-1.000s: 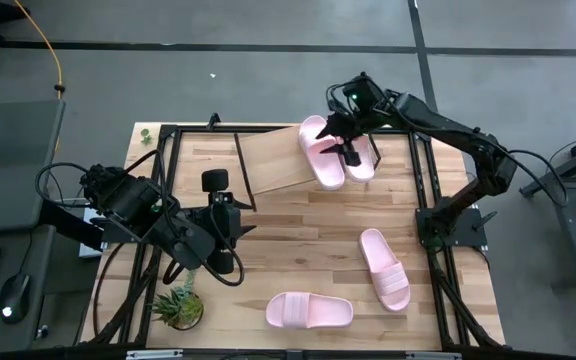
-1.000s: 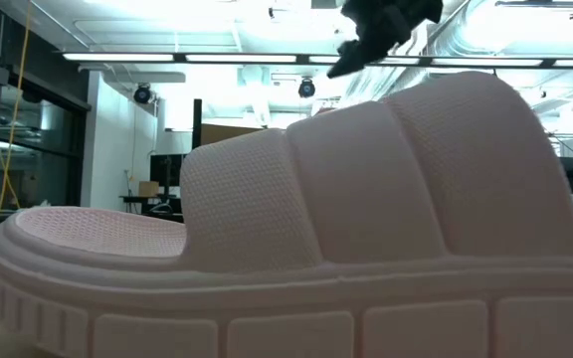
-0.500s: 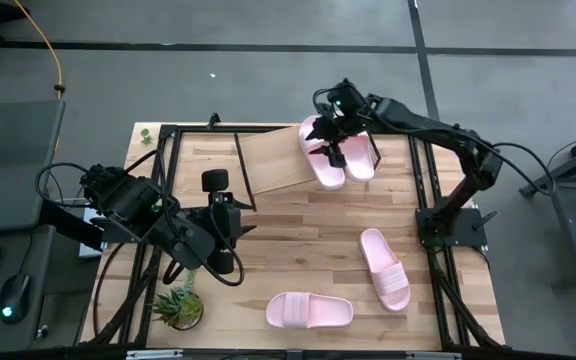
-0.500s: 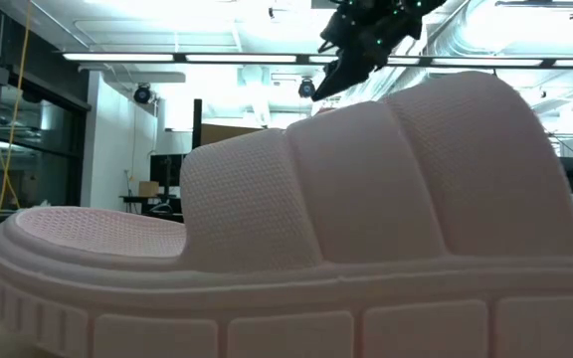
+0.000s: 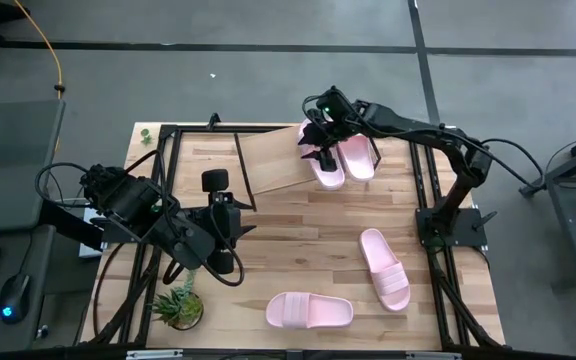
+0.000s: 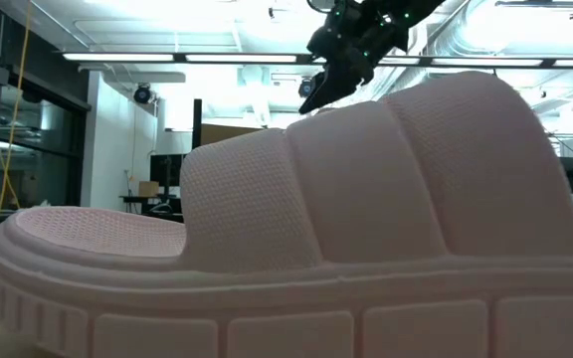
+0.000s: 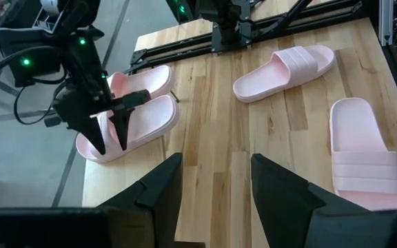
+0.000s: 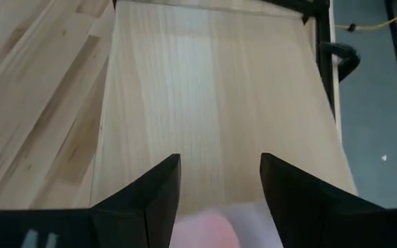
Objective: Pick and place slides into the shelf
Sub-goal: Put the pink slide on the shelf
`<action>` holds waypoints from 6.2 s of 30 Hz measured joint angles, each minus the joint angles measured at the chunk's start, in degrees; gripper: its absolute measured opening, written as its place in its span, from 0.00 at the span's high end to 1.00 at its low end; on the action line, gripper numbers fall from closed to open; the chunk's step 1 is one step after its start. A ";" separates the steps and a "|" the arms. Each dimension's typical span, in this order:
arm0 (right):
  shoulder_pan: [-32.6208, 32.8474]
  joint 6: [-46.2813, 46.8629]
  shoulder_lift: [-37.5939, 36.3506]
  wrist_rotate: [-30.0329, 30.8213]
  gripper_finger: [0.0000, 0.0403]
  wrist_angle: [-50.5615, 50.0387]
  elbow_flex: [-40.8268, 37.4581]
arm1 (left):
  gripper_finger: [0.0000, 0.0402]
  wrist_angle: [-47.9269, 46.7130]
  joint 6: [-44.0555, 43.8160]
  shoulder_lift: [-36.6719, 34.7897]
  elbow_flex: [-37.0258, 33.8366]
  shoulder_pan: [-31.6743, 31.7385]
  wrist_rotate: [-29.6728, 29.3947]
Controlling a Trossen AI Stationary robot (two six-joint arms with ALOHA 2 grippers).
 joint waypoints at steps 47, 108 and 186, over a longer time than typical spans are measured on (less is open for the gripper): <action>6.31 9.38 -0.11 -2.01 0.53 -8.08 9.11 | 0.61 -2.92 -1.90 0.04 -2.71 0.01 -2.01; 49.34 38.18 -0.11 20.29 0.53 1.15 8.98 | 0.61 72.70 10.53 -46.18 -81.50 7.90 23.27; 66.70 70.69 -0.31 50.34 0.53 -7.31 -12.04 | 0.61 80.90 10.40 -45.96 -87.54 7.88 25.53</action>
